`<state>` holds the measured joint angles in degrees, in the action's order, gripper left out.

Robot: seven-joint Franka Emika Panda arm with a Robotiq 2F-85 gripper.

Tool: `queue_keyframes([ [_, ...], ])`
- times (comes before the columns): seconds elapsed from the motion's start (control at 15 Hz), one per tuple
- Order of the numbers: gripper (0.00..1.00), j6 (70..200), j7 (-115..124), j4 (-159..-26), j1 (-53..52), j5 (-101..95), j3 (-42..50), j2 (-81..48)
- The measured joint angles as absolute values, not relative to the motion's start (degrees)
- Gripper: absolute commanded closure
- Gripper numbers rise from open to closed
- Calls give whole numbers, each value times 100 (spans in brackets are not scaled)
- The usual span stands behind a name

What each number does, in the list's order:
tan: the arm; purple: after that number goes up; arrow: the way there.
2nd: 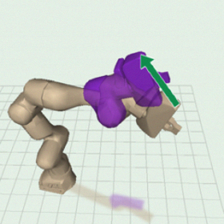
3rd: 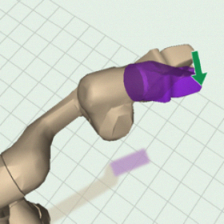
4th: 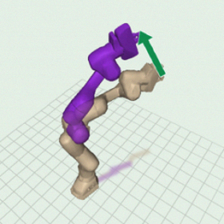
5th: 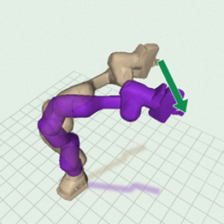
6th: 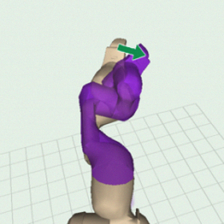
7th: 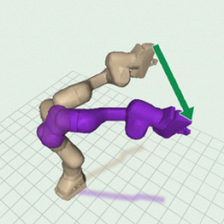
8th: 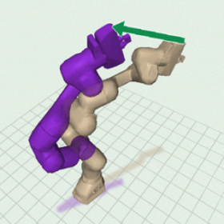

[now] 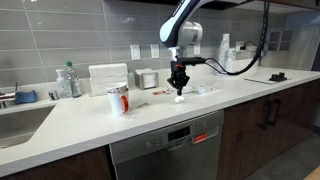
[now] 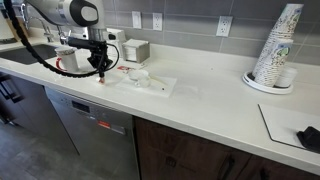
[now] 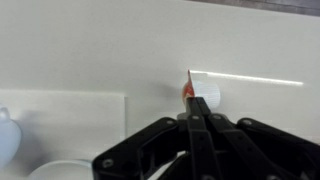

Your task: Move the white thing to the right

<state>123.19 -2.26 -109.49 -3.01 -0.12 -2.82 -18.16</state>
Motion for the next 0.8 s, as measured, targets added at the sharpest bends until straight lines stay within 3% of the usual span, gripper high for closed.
queue_keyframes([
  [0.4, 100, 13033, 710, -10992, -372, -850, -170, -1176],
  [0.8, 100, 13910, 1915, -10976, -561, -3039, -30, -908],
])
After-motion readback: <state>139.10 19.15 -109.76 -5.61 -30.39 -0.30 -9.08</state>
